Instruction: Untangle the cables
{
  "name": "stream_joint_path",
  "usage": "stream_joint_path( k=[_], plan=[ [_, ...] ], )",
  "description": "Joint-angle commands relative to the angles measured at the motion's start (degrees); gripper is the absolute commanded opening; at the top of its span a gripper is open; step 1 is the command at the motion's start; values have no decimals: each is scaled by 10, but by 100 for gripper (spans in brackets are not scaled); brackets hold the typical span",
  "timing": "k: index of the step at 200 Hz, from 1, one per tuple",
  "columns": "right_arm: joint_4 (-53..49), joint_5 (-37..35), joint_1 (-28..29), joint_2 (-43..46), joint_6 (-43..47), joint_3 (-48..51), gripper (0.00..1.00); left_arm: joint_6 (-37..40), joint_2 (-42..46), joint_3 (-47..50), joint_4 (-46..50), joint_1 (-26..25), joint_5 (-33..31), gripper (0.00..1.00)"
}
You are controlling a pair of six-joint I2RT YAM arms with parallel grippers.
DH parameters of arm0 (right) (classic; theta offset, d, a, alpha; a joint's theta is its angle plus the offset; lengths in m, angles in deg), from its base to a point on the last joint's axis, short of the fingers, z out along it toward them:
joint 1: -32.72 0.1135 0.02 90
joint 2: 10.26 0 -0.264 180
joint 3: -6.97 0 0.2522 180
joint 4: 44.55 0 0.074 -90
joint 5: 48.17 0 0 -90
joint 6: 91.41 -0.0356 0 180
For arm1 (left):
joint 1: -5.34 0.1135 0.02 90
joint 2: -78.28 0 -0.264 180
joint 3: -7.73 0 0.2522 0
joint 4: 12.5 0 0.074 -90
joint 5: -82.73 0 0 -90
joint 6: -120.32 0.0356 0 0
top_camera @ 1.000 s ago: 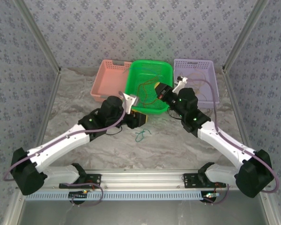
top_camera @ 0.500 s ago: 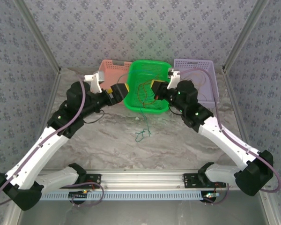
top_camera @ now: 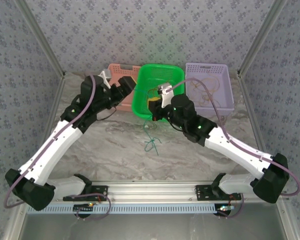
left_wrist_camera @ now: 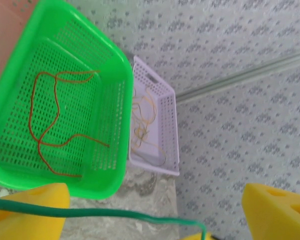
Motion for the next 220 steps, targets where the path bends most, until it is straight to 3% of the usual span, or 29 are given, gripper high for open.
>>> stream_joint_path(
  k=[1,23,31,58,99,128,135,149,158,169,183,196,220],
  plan=[
    [-22,-30,40,3,60,-18,0,15,-19,-42,22,50,32,53],
    [-35,-21,54,-3,66,-18,0,35,-42,-65,23,62,61,10],
    [-42,-12,55,-8,64,-21,0,48,-47,-79,33,63,59,0],
    [-81,34,57,-41,58,-46,0,105,-68,-143,64,63,60,0],
    [-132,111,62,-118,44,-115,0,181,-119,-224,83,63,118,0],
    [-133,94,56,-137,22,-138,0,184,-119,-228,102,70,102,0],
    [-129,92,47,-134,9,-137,0,186,-112,-226,114,71,91,14],
    [-115,99,19,-122,-28,-130,0,184,-83,-212,130,71,54,63],
    [-104,111,-1,-114,-55,-125,0,180,-55,-187,125,69,34,77],
    [-91,132,-23,-108,-84,-121,0,175,-11,-151,123,64,1,82],
    [-85,147,-44,-108,-110,-125,0,166,39,-98,115,62,-14,82],
    [-94,144,-59,-112,-129,-137,0,156,81,-50,114,56,-20,76],
    [-110,137,-84,-129,-178,-161,0,148,133,49,94,13,-26,50]
  ],
)
